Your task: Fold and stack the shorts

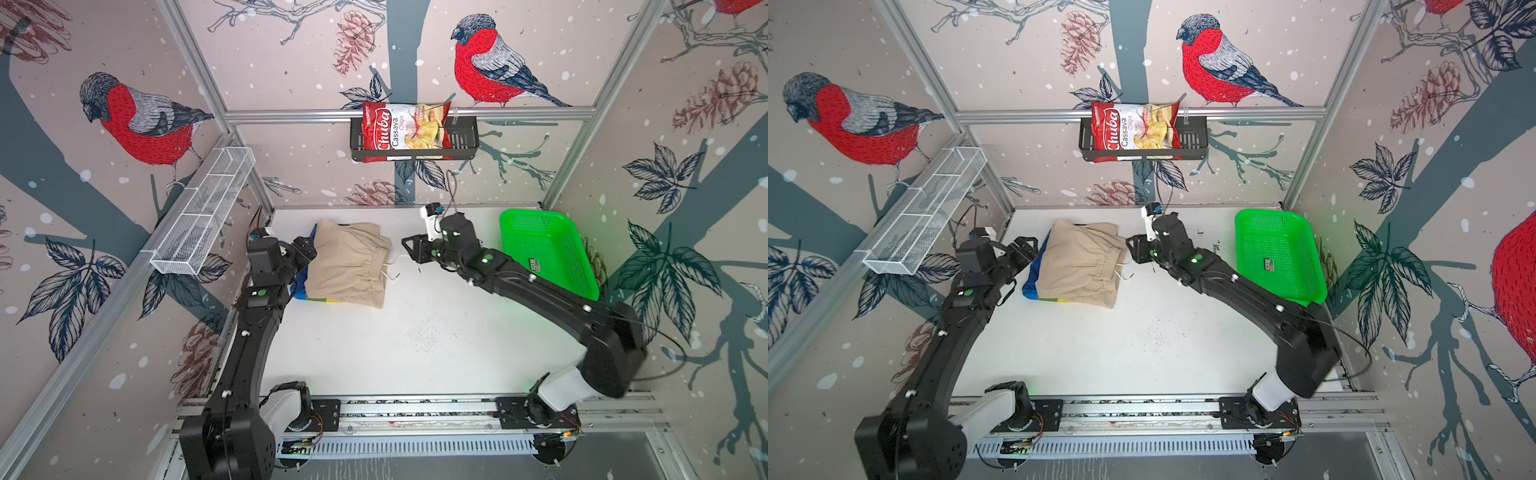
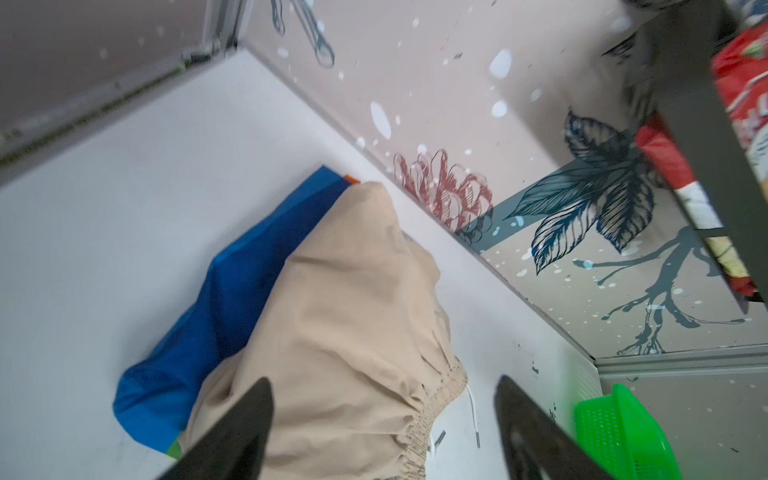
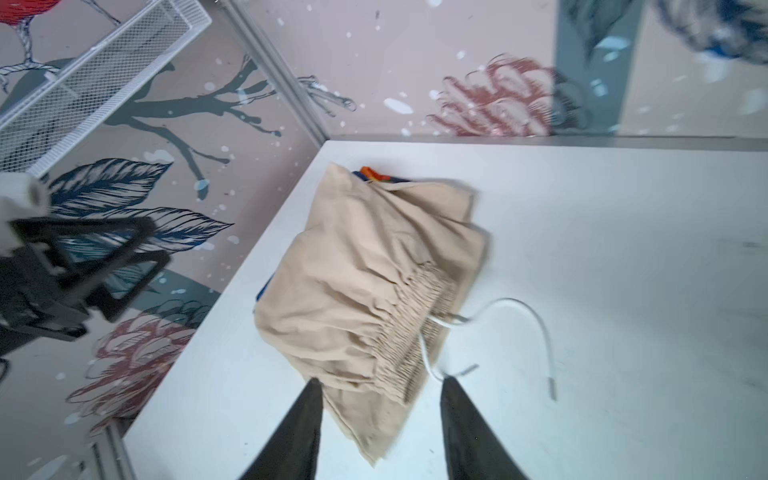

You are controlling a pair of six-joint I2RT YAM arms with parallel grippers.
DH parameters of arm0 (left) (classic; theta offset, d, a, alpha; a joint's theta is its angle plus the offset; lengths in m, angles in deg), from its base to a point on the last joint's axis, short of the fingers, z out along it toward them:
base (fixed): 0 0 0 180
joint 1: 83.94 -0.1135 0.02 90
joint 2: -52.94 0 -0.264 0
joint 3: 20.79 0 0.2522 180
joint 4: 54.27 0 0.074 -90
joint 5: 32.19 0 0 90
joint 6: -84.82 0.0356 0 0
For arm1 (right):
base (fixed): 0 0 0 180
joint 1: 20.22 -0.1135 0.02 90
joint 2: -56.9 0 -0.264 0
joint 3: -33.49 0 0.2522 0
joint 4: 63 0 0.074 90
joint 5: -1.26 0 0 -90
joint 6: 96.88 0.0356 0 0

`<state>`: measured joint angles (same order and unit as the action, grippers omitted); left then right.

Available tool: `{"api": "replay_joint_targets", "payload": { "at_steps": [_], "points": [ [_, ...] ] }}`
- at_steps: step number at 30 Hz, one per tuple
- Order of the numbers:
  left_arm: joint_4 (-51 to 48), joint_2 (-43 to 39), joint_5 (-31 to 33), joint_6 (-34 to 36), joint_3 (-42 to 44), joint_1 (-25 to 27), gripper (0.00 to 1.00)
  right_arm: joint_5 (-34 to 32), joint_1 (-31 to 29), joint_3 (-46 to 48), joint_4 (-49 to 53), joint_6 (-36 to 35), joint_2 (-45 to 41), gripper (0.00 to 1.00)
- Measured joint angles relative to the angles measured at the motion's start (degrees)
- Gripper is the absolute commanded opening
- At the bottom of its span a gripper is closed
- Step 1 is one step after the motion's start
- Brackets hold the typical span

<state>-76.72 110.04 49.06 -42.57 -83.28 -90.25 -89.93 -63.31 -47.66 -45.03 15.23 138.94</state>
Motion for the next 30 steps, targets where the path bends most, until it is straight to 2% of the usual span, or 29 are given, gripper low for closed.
{"api": "replay_joint_targets", "payload": {
  "at_steps": [7,14,20,23,27,30],
  "points": [
    [9.42,-11.19,4.85,1.75,8.76,0.00,0.98,-20.50,5.27,19.56,-4.11,-3.91,-23.65,0.99],
    [24.04,-14.71,6.75,1.07,21.99,0.00,0.99,-32.26,9.70,35.78,-12.00,-10.40,-37.42,0.99],
    [36.81,-11.52,9.79,11.47,31.45,0.00,0.98,-33.03,12.39,50.31,-22.53,-22.58,-40.81,0.99],
    [41.79,-6.12,13.53,14.88,34.10,0.07,0.98,-33.11,16.33,53.72,-26.53,-21.75,-39.32,0.99],
    [49.33,1.11,18.51,16.94,40.83,0.46,0.99,-31.15,24.24,54.51,-28.28,-16.22,-35.43,0.99],
    [53.86,3.89,20.98,18.97,44.17,0.94,0.99,-28.92,26.99,54.99,-30.01,-14.40,-33.18,0.99]
  ]
}}
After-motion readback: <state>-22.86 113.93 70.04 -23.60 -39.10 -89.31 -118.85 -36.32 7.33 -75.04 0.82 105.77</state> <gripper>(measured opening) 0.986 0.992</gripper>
